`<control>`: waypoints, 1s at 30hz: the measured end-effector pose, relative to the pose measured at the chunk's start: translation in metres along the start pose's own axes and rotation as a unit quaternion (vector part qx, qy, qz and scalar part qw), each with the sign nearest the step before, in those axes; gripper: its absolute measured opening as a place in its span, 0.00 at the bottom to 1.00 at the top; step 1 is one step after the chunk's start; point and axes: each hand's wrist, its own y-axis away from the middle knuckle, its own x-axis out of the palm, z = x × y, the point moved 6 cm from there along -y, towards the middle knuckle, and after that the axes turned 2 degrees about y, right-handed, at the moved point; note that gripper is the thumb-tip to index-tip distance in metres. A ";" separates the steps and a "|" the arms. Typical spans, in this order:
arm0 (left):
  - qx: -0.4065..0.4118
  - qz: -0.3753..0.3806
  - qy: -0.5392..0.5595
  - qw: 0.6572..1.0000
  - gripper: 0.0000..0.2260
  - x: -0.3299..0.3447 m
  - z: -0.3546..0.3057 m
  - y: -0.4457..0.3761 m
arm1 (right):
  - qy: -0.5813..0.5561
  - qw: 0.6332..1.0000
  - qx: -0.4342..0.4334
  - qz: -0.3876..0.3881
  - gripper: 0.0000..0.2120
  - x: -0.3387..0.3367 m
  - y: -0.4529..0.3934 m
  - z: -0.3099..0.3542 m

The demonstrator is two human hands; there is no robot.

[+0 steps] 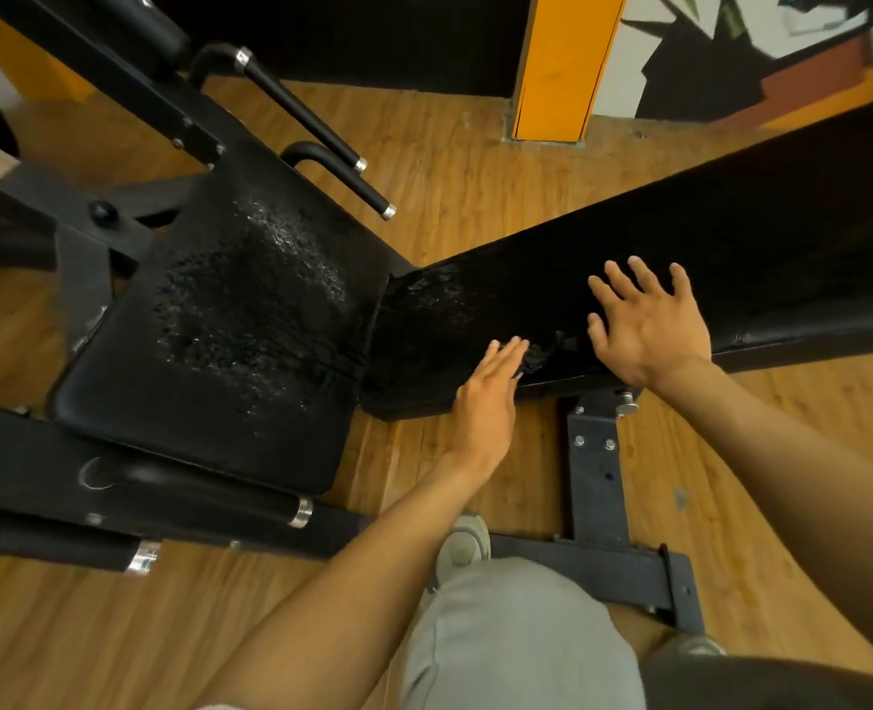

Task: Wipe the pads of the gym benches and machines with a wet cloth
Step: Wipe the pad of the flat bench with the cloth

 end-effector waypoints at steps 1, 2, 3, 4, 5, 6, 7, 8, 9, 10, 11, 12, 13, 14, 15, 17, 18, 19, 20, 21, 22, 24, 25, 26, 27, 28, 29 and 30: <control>-0.031 -0.018 0.006 0.999 0.22 -0.008 0.017 0.003 | -0.001 1.000 -0.002 0.001 0.30 -0.001 0.000 0.001; -0.060 -0.029 0.015 0.998 0.21 -0.015 0.033 0.005 | -0.002 1.000 -0.002 -0.003 0.31 -0.002 0.000 0.001; -0.079 -0.028 0.017 0.996 0.21 -0.020 0.044 0.006 | -0.004 1.000 0.000 -0.008 0.32 -0.003 0.000 0.000; -0.090 -0.022 0.011 0.996 0.20 -0.022 0.048 0.005 | -0.006 1.000 -0.001 -0.010 0.34 -0.004 0.000 0.000; -0.092 -0.017 0.002 0.996 0.20 -0.022 0.046 0.004 | -0.009 1.000 -0.005 -0.009 0.34 -0.004 0.000 0.001; -0.081 -0.015 -0.004 0.997 0.20 -0.020 0.037 0.002 | -0.012 1.000 -0.009 -0.009 0.34 -0.004 0.000 0.001; -0.056 -0.012 -0.008 0.998 0.21 -0.015 0.022 0.001 | -0.015 1.000 -0.010 -0.010 0.33 -0.004 0.001 0.002; -0.026 -0.004 -0.006 1.000 0.21 -0.006 0.004 0.002 | -0.016 1.000 -0.008 -0.014 0.31 -0.004 0.001 0.002; -0.005 0.003 0.003 1.000 0.22 0.004 -0.013 0.003 | -0.016 1.000 -0.003 -0.018 0.29 -0.005 0.001 0.002; 0.000 0.005 0.019 1.000 0.22 0.011 -0.026 0.005 | -0.016 1.000 0.002 -0.019 0.27 -0.005 0.001 0.002; 0.002 0.006 0.032 0.999 0.22 0.015 -0.032 0.007 | -0.016 1.000 0.003 -0.018 0.26 -0.006 0.001 0.002; 0.008 0.011 0.038 0.999 0.22 0.015 -0.034 0.008 | -0.016 1.000 0.003 -0.014 0.26 -0.006 0.002 0.002; 0.016 0.019 0.033 0.999 0.22 0.013 -0.032 0.009 | -0.014 1.000 0.000 -0.010 0.26 -0.005 0.002 0.002; 0.023 0.025 0.019 0.999 0.22 0.009 -0.027 0.008 | -0.010 1.000 -0.003 -0.006 0.26 -0.004 0.002 0.002; 0.019 0.024 -0.001 1.000 0.22 0.004 -0.017 0.003 | -0.009 1.000 -0.004 -0.002 0.27 -0.004 0.001 0.001; -0.026 0.009 -0.041 0.999 0.21 -0.006 0.008 -0.014 | -0.012 1.000 -0.009 0.006 0.27 -0.001 0.000 0.000; -0.054 0.011 -0.062 0.997 0.20 -0.008 0.017 -0.024 | -0.016 1.000 -0.009 0.007 0.27 0.001 -0.001 0.000; -0.072 0.018 -0.087 0.993 0.20 -0.007 0.022 -0.033 | -0.018 1.000 -0.008 0.009 0.28 0.004 -0.002 -0.001; -0.075 0.025 -0.105 0.991 0.19 -0.006 0.022 -0.040 | -0.017 1.000 -0.006 0.013 0.28 0.006 -0.003 -0.001; -0.072 0.032 -0.110 0.991 0.19 -0.003 0.021 -0.043 | -0.015 1.000 -0.003 0.019 0.28 0.008 -0.005 0.000; -0.063 0.038 -0.102 0.992 0.20 -0.002 0.019 -0.044 | -0.014 1.000 0.003 0.025 0.28 0.010 -0.006 0.002; -0.032 0.048 -0.084 0.995 0.21 -0.002 0.016 -0.038 | -0.007 0.999 0.012 0.033 0.29 0.014 -0.013 0.008; -0.019 0.051 -0.077 0.996 0.21 -0.003 0.016 -0.038 | -0.001 0.999 0.011 0.036 0.30 0.016 -0.020 0.012; -0.008 0.055 -0.074 0.996 0.21 -0.004 0.019 -0.042 | 0.003 0.999 0.006 0.038 0.30 0.018 -0.030 0.015; -0.001 0.056 -0.073 0.996 0.22 -0.003 0.023 -0.051 | 0.005 0.999 -0.001 0.041 0.30 0.020 -0.041 0.019; 0.004 0.058 -0.077 0.995 0.21 -0.001 0.028 -0.066 | 0.005 0.999 -0.009 0.045 0.30 0.021 -0.053 0.022; 0.005 0.062 -0.089 0.994 0.21 0.003 0.033 -0.085 | 0.005 0.999 -0.012 0.048 0.30 0.022 -0.063 0.024; 0.006 0.067 -0.104 0.992 0.21 0.008 0.037 -0.109 | 0.006 0.999 -0.012 0.049 0.30 0.024 -0.071 0.026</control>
